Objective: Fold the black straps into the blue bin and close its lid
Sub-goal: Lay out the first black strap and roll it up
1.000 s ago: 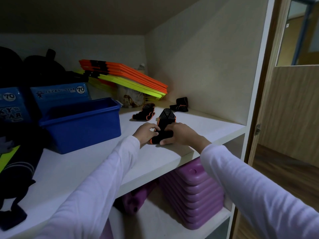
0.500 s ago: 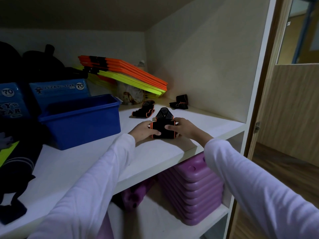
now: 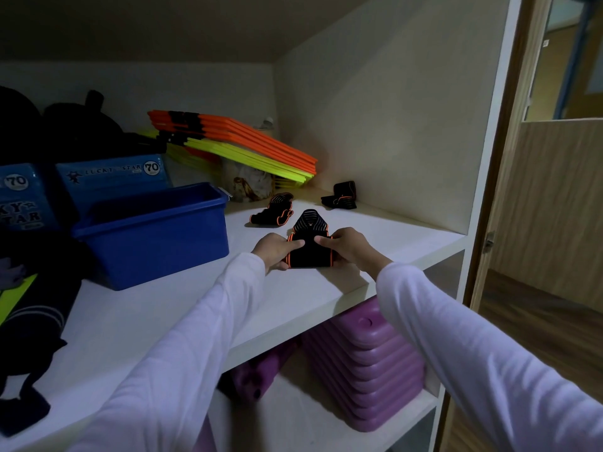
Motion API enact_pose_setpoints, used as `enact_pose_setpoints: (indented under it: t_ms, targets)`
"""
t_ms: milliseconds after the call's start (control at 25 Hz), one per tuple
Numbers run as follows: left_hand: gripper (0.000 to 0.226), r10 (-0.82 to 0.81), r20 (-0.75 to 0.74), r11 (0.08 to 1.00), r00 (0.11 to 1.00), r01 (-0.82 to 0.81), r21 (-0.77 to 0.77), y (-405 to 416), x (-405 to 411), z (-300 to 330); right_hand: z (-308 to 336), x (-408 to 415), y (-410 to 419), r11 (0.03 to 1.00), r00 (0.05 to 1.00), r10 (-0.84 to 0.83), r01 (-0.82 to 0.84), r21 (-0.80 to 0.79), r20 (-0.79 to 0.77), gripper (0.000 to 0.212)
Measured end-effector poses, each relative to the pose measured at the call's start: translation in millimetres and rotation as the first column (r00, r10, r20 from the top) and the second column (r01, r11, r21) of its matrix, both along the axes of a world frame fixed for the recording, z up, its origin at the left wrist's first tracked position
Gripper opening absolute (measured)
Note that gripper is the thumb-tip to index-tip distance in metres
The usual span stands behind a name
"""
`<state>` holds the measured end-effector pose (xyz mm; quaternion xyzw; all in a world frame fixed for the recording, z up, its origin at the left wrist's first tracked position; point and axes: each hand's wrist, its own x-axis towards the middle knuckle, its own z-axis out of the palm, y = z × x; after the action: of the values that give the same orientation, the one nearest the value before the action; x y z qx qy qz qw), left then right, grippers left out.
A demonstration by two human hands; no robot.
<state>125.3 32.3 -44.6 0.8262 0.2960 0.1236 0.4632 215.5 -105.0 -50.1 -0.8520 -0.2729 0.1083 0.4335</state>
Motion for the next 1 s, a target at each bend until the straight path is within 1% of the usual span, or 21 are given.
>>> enact_pose_setpoints:
  t_ms: [80,120,200,280,320,360,440,520,640,720,760,840,880,960,1000]
  targets:
    - [0.043,0.003,0.008,1.0,1.0,-0.003,-0.018,0,0,-2,-3,2,1,1.0,0.999,-0.006,0.007,-0.025,0.05,0.048]
    - [0.046,0.003,0.025,1.0,1.0,-0.003,-0.018,-1,1,-4,-5,3,1,1.0,0.996,-0.007,0.009,-0.015,0.084,0.043]
    - [0.045,0.015,0.079,1.0,0.997,-0.016,0.015,-3,2,-6,-8,3,1,1.0,0.972,-0.022,0.017,0.02,0.236,0.039]
    - [0.037,0.002,0.109,0.996,0.994,-0.012,0.092,-4,2,-6,-8,2,0,0.998,0.904,0.059,-0.066,0.001,0.424,0.03]
    - [0.033,-0.016,0.104,0.99,0.994,0.001,0.142,-5,2,-6,-7,1,-1,0.992,0.866,0.124,-0.126,-0.027,0.485,0.025]
    - [0.031,-0.033,0.092,0.983,0.995,0.016,0.182,-5,1,-5,-7,1,-1,0.984,0.842,0.175,-0.168,-0.061,0.511,0.022]
    - [0.03,-0.046,0.077,0.979,0.996,0.03,0.204,-5,1,-3,-8,2,-2,0.975,0.833,0.221,-0.206,-0.087,0.507,0.024]
    - [0.033,-0.04,0.069,0.983,0.997,0.027,0.182,-3,2,-2,-7,4,-5,0.967,0.863,0.253,-0.225,-0.116,0.437,0.033]
    - [0.045,-0.062,0.051,0.991,0.997,0.055,0.123,2,1,-1,-2,2,-7,0.944,0.886,0.314,-0.251,-0.215,0.342,0.056]
    - [0.056,-0.131,0.023,0.989,0.991,0.129,0.076,3,-1,2,-1,4,-7,0.935,0.875,0.328,-0.246,-0.256,0.357,0.061]
    - [0.062,-0.175,-0.024,0.978,0.984,0.177,0.111,3,-3,4,0,4,-6,0.934,0.87,0.329,-0.24,-0.266,0.368,0.061]
    - [0.072,-0.203,-0.166,0.922,0.965,0.245,0.298,3,-7,5,-1,5,-4,0.934,0.869,0.325,-0.234,-0.27,0.373,0.058]
    - [0.074,-0.201,-0.194,0.889,0.96,0.261,0.376,3,-8,5,-1,6,-4,0.937,0.874,0.322,-0.239,-0.256,0.363,0.056]
    - [0.071,-0.216,-0.181,0.856,0.959,0.276,0.438,0,-10,4,0,7,-5,0.941,0.893,0.322,-0.266,-0.207,0.314,0.05]
    - [0.066,-0.233,-0.166,0.857,0.958,0.283,0.431,-2,-10,4,3,8,-6,0.943,0.908,0.32,-0.279,-0.179,0.272,0.047]
